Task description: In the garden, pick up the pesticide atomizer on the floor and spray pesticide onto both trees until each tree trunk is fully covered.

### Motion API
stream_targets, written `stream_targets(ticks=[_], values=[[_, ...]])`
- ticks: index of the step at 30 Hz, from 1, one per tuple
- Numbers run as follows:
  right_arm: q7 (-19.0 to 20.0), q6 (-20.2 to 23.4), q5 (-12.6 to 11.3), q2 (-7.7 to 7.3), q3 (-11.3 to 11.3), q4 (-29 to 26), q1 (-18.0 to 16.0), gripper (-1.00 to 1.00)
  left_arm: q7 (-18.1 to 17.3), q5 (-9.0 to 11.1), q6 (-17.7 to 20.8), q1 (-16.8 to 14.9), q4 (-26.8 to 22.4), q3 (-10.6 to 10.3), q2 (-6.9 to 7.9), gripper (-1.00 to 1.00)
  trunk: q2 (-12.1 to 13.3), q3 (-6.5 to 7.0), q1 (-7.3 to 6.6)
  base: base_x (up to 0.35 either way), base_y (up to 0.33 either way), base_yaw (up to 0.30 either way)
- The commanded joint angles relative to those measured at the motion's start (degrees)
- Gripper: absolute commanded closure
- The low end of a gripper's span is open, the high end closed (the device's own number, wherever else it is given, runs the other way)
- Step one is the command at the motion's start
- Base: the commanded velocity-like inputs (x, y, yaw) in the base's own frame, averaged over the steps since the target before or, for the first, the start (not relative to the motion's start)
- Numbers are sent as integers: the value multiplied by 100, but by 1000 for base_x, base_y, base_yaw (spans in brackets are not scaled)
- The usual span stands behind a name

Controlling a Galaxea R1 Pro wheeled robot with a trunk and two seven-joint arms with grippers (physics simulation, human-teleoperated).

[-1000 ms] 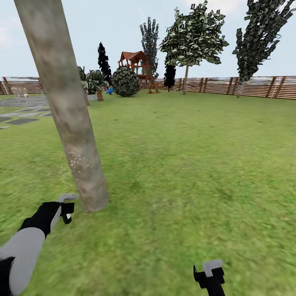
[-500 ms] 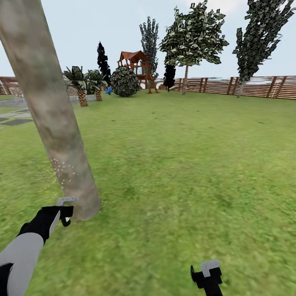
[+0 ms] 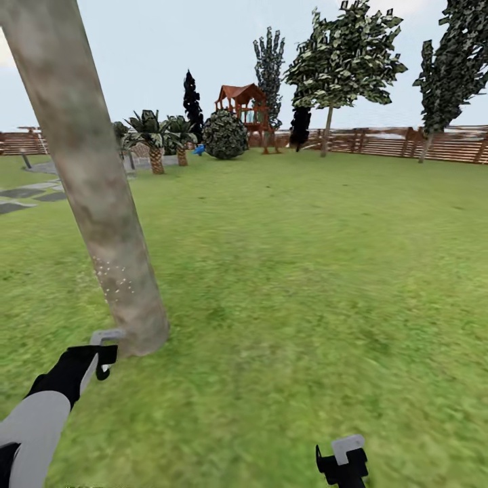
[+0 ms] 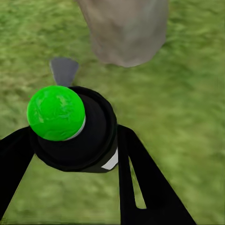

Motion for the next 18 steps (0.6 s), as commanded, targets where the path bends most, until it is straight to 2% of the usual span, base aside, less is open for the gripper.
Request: stream_targets(ticks=[1, 5, 8, 15, 18], values=[[-64, 6, 27, 3, 44, 5, -2, -100, 36, -35, 22, -1, -7, 31, -8, 100, -2, -5, 1, 173, -240, 175], [-70, 6, 26, -4, 37, 5, 2, -100, 108, -18, -38, 2, -10, 113, 5, 100, -2, -5, 1, 196, -229, 34], [-71, 6, 27, -4, 36, 0, 4, -100, 121, -39, -417, 2, 48, 221, -27, 100, -2, -5, 1, 227, -203, 3], [-74, 1, 18, 5, 37, -4, 6, -100, 118, -33, -461, 114, 15, 240, -35, 100, -2, -5, 1, 225, -196, 0], [-79, -1, 25, -1, 29, -11, 7, -100, 109, -27, -454, 124, 5, 252, -34, 100, -2, -5, 1, 126, -250, 151]])
